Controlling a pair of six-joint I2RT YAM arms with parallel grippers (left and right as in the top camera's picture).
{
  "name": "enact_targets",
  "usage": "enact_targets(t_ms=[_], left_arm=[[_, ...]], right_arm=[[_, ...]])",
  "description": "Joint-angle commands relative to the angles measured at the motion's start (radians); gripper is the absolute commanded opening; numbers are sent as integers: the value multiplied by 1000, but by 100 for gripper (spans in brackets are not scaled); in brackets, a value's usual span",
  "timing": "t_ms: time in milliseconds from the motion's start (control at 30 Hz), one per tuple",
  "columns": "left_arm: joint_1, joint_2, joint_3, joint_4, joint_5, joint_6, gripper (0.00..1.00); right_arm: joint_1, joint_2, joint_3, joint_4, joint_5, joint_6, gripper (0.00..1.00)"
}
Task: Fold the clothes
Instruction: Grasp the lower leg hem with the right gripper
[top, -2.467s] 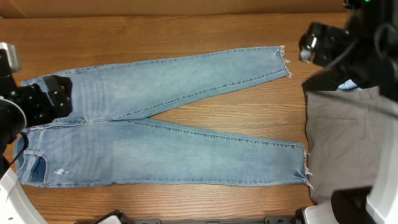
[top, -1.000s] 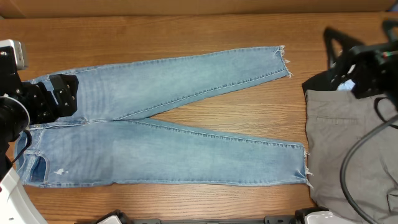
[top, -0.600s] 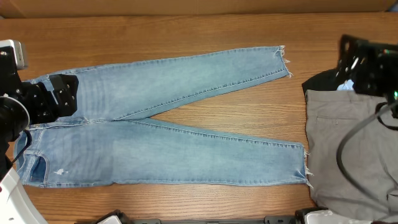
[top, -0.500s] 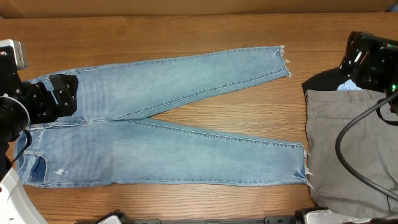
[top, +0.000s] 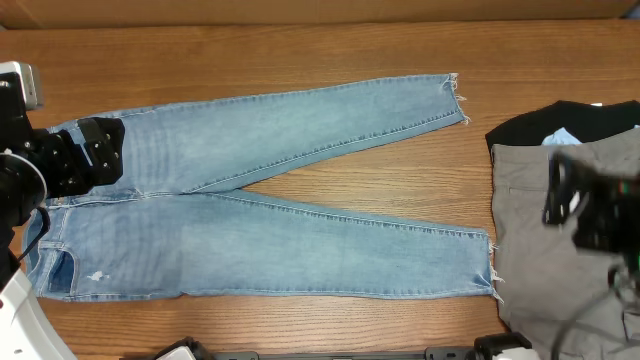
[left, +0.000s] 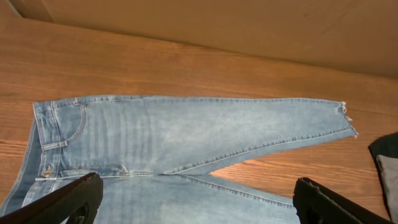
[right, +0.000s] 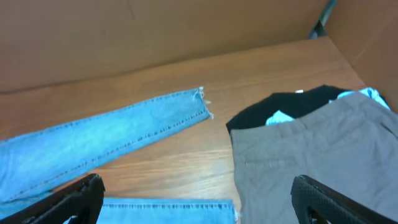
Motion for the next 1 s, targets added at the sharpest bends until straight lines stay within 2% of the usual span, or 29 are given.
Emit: enact_targets(t_ms=[0, 67, 167, 233, 333, 400, 467, 700, 767, 833, 967], left_arm=[[-9, -9, 0, 3, 16, 22, 100], [-8, -7, 0, 0, 15, 22, 100], [-8, -1, 0, -24, 3, 22, 100], [-8, 19, 0, -64, -83, -4, 100], [-8, 47, -10, -105, -198, -113, 100], [-8, 76, -27, -143, -280, -171, 100], [-8, 109, -50, -171, -361, -232, 100], [-6, 179, -134, -155, -401, -259, 100], [-6, 203, -152, -147, -402, -259, 100], [-6, 229, -167, -137, -402, -259, 100], [-6, 262, -172, -134, -402, -259, 100]], right_arm=[[4, -34, -175, 17, -62, 8, 100], [4, -24, -273, 10, -82, 23, 100], [2, 34, -459, 13, -76, 130, 100], [-29, 130, -579, 19, -85, 231, 100], [-68, 229, -682, 60, -192, 230, 97], [-95, 284, -759, 101, -294, 209, 90], [-117, 306, -832, 142, -350, 202, 89], [-275, 309, -1017, 270, -396, 220, 88], [-331, 309, -1064, 341, -424, 249, 82], [-365, 312, -1110, 437, -454, 294, 64], [-370, 330, -1184, 557, -454, 420, 43]])
